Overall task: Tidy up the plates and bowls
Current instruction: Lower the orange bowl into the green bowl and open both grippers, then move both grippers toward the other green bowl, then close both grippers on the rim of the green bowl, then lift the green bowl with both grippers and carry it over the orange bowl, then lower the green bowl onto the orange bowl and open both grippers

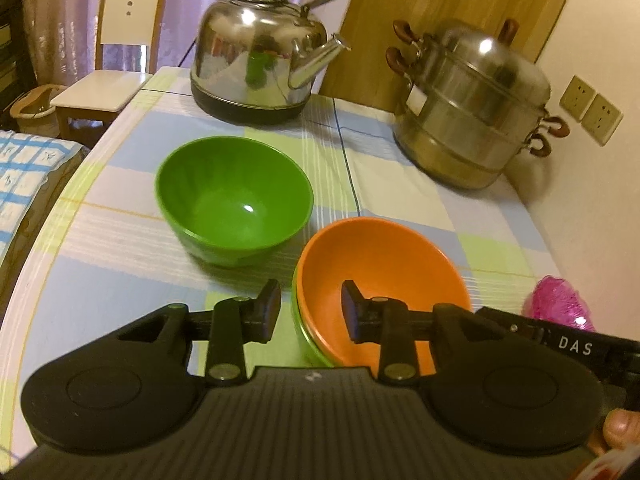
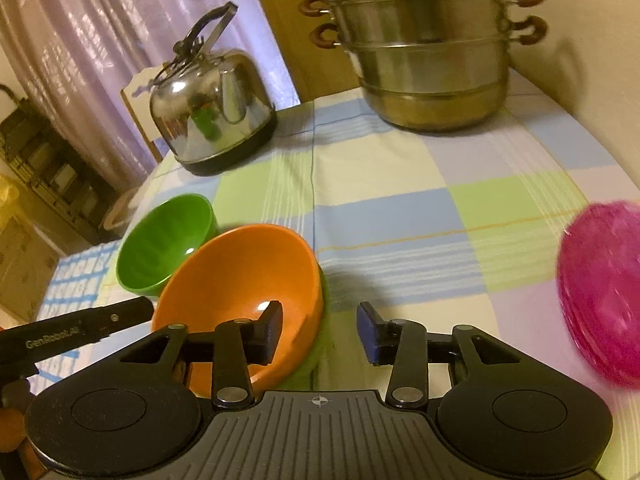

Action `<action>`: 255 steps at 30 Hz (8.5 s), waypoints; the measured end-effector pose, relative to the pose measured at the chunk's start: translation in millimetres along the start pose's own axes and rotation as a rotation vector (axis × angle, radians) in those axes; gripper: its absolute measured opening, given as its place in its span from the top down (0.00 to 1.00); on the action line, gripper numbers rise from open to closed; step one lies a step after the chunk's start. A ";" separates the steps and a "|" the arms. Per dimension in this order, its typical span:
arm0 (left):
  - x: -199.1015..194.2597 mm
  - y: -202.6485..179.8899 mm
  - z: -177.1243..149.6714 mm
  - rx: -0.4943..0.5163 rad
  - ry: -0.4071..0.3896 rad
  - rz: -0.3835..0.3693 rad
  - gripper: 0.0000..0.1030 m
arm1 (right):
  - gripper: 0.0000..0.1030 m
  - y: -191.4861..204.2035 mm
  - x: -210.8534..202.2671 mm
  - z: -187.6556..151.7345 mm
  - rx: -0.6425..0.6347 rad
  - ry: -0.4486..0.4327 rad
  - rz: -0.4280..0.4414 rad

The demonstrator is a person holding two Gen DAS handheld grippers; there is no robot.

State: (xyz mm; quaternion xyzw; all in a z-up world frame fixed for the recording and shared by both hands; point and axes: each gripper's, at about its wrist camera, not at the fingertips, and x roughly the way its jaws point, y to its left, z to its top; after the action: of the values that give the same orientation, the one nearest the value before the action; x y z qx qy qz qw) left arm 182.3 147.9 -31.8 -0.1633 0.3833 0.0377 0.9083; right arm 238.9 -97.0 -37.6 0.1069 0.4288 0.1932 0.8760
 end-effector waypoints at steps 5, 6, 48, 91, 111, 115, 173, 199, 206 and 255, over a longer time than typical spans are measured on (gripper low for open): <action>-29.3 1.4 -15.4 -0.019 -0.001 0.007 0.63 | 0.56 -6.0 -26.6 -16.0 0.055 0.006 -0.003; -34.1 1.5 -19.0 -0.021 0.002 0.007 0.62 | 0.55 -5.9 -32.6 -19.9 0.059 0.010 -0.005; -138.4 -12.6 -80.7 -0.007 0.002 0.048 0.38 | 0.37 24.4 -126.2 -81.8 -0.006 0.036 0.007; -17.6 78.8 35.7 -0.087 0.009 0.085 0.36 | 0.36 96.5 22.1 46.7 -0.258 0.071 0.098; 84.3 127.0 81.3 -0.150 0.076 0.096 0.69 | 0.38 116.5 164.8 95.6 -0.267 0.270 0.099; 90.2 128.2 83.3 -0.127 0.082 0.085 0.80 | 0.49 118.6 180.3 94.3 -0.288 0.315 0.087; -81.8 -18.6 30.8 0.047 0.027 -0.062 0.93 | 0.92 53.4 -54.7 44.8 -0.146 0.155 0.051; -99.0 -29.5 -84.0 -0.003 0.129 -0.052 0.93 | 0.92 6.5 -96.0 -75.5 -0.079 0.185 0.025; -96.9 -29.8 -88.3 -0.005 0.139 -0.050 0.93 | 0.92 2.0 -94.1 -82.1 -0.064 0.199 0.024; 25.8 2.9 38.3 -0.015 0.135 -0.018 0.93 | 0.92 24.7 35.5 47.8 -0.094 0.221 -0.005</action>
State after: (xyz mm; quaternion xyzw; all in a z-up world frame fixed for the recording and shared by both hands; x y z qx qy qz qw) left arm 226.0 161.7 -25.8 -0.1758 0.4419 0.0213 0.8794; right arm 290.4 -60.5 -24.9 0.0428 0.5136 0.2218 0.8278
